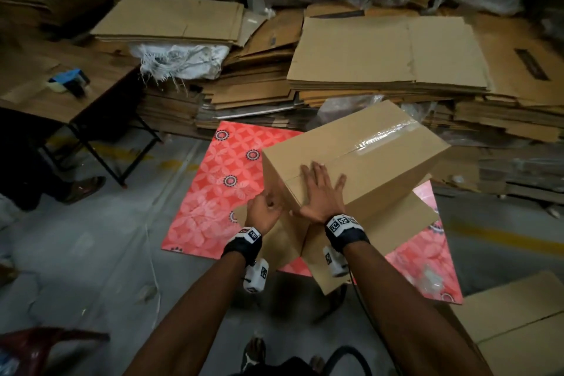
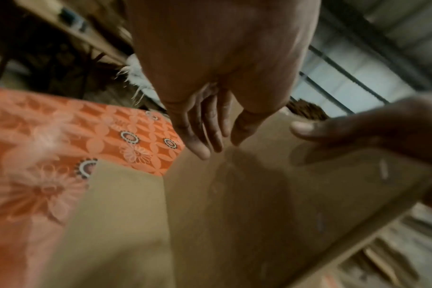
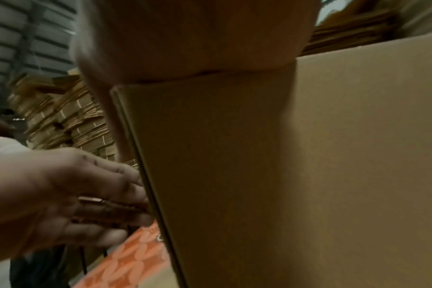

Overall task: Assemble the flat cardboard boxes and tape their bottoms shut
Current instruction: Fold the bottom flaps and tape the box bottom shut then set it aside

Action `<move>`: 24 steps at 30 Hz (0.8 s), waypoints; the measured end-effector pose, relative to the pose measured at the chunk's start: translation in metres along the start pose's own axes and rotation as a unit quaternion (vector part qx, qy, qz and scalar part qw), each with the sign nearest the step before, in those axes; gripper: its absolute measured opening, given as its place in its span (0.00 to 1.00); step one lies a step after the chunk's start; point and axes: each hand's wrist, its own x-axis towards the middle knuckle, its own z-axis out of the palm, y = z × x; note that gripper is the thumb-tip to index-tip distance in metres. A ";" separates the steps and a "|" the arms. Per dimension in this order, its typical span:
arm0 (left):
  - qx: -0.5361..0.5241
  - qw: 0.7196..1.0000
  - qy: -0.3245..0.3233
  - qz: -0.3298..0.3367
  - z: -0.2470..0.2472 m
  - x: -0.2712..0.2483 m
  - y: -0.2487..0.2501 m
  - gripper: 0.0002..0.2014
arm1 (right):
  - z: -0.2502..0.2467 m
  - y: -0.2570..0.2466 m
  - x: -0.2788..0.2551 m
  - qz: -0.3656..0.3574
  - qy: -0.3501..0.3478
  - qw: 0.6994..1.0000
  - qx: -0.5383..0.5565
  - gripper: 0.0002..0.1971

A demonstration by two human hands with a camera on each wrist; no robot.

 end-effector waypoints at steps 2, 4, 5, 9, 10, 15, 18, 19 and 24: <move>0.034 0.999 0.017 0.036 0.006 -0.001 0.003 0.25 | 0.001 0.000 0.001 -0.004 -0.004 1.000 -0.005 0.64; 0.047 0.995 0.034 0.076 0.010 -0.003 0.006 0.24 | 0.002 -0.001 0.002 -0.004 -0.005 1.000 -0.010 0.63; 0.050 0.993 0.042 0.097 0.013 -0.004 0.006 0.23 | 0.002 -0.002 0.002 -0.004 -0.005 1.000 -0.014 0.62; 0.086 0.983 0.073 0.145 0.018 0.000 0.004 0.23 | 0.000 -0.003 0.002 -0.004 -0.009 1.000 -0.016 0.62; 0.089 0.980 0.078 0.158 0.019 0.001 0.003 0.23 | 0.000 -0.003 0.002 -0.004 -0.010 1.000 -0.016 0.62; 0.104 0.964 0.072 0.233 0.015 0.008 -0.005 0.17 | 0.000 -0.004 0.004 -0.003 -0.009 1.000 -0.018 0.62; 0.133 0.946 0.076 0.287 0.014 0.014 -0.008 0.17 | -0.001 -0.004 0.005 -0.003 -0.014 1.000 -0.022 0.61; 0.144 0.940 0.082 0.299 0.015 0.016 -0.007 0.17 | -0.001 -0.004 0.006 -0.003 -0.016 1.000 -0.023 0.61; 0.123 0.945 0.101 0.285 0.025 0.018 -0.013 0.21 | -0.001 -0.005 0.007 -0.006 -0.027 0.999 -0.031 0.61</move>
